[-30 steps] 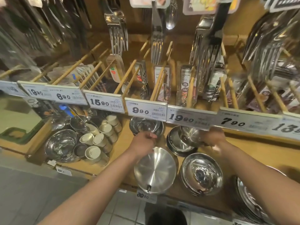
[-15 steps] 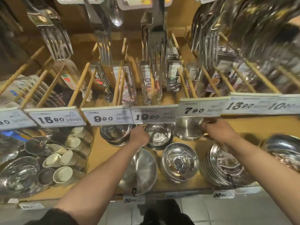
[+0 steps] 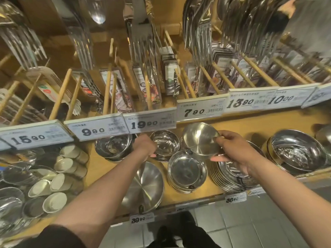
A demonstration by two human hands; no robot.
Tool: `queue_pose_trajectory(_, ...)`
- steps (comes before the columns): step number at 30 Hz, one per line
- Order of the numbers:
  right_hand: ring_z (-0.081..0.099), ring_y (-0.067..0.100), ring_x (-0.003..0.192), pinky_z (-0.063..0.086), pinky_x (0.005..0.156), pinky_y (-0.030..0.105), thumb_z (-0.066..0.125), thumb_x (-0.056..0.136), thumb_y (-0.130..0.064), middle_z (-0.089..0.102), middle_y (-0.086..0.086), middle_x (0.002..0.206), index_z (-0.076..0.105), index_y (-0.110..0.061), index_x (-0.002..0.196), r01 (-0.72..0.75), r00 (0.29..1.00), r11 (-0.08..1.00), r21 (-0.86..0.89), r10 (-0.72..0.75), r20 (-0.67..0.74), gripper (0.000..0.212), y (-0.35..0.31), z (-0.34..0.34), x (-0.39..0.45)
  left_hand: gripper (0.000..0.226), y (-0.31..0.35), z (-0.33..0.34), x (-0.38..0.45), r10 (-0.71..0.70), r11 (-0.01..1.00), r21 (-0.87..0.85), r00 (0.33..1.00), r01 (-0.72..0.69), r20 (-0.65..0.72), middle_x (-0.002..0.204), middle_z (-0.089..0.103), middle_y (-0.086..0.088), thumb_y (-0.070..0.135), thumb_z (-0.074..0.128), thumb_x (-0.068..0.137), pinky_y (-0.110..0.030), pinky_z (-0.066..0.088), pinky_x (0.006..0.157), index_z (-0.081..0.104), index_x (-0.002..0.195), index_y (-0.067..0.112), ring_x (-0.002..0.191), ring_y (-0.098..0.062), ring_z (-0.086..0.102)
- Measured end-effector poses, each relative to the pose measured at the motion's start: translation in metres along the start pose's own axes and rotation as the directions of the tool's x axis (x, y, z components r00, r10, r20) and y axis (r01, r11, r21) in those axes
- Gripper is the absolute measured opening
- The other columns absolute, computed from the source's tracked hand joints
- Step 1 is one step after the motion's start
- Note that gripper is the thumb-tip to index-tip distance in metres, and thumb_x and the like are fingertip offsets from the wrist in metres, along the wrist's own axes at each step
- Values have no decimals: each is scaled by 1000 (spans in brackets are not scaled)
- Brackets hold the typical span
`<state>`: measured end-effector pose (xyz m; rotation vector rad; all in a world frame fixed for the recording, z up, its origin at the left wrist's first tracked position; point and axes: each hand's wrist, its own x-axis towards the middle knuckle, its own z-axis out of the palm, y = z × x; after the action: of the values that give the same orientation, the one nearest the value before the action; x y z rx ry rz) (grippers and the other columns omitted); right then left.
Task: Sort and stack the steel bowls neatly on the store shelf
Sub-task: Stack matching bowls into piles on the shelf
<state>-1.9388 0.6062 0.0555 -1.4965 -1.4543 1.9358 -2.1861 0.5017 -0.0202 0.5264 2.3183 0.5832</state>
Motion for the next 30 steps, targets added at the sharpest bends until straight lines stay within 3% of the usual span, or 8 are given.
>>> queue_pose_trajectory(3,74,41,93,63,54,30,51,103,-6,72,25,109,65,0,117,-37,998,999,5,37,54,20,-1,2,-7,21,-3,-12,-7,-17,993,-112,997,25,77,93,67,-16,16,71,91,-41,62,70,55,86,3,80,-30,72)
queue_pose_trajectory(5,76,35,81,61,50,27,50,104,-6,72,26,110,64,0,118,-47,996,999,7,46,80,21,-2,4,-11,23,-9,-21,-12,-17,988,-150,994,34,112,83,66,-12,19,75,87,-35,59,61,59,82,2,72,-27,70)
queue_pose_trajectory(9,77,24,68,59,48,24,52,102,-2,74,24,103,65,-3,117,-58,989,998,27,54,134,20,-6,7,-21,30,-19,-41,-24,-42,952,-292,983,95,180,108,67,-18,16,69,92,-50,58,92,60,110,-7,99,-39,72)
queue_pose_trajectory(13,76,25,62,58,44,25,58,95,7,76,25,93,66,-10,116,-50,989,998,45,44,142,28,-12,9,-34,12,-22,-61,-45,-31,858,-496,978,131,206,73,65,-13,2,60,96,-42,64,57,57,105,-5,46,-19,69)
queue_pose_trajectory(18,76,35,85,64,57,34,61,90,12,75,29,103,64,-11,124,-41,985,999,24,36,172,41,-16,0,-54,24,-22,-80,-86,78,799,-587,945,131,317,68,59,-12,-19,36,83,-21,51,35,52,82,-1,39,-16,60)
queue_pose_trajectory(25,73,37,102,65,59,35,56,92,13,74,24,111,64,-9,124,7,995,999,49,-12,96,40,-15,-25,-77,17,-23,-75,-115,175,807,-571,864,148,471,45,61,-1,-14,40,91,-29,62,51,53,97,-5,38,-8,58)
queue_pose_trajectory(27,69,42,110,63,65,38,57,93,11,72,26,115,62,-7,128,9,997,999,49,-12,73,40,-14,-30,-80,13,-23,-70,-117,210,791,-590,836,159,506,55,66,-4,-12,45,93,-24,60,55,57,97,-6,44,-7,59)
queue_pose_trajectory(30,67,44,110,61,69,41,54,96,9,70,30,116,60,-4,128,17,999,998,55,-19,38,35,-13,-38,-84,27,-23,-63,-115,206,761,-624,846,178,493,113,68,-27,-11,53,90,-28,62,72,59,116,-11,82,-16,67)
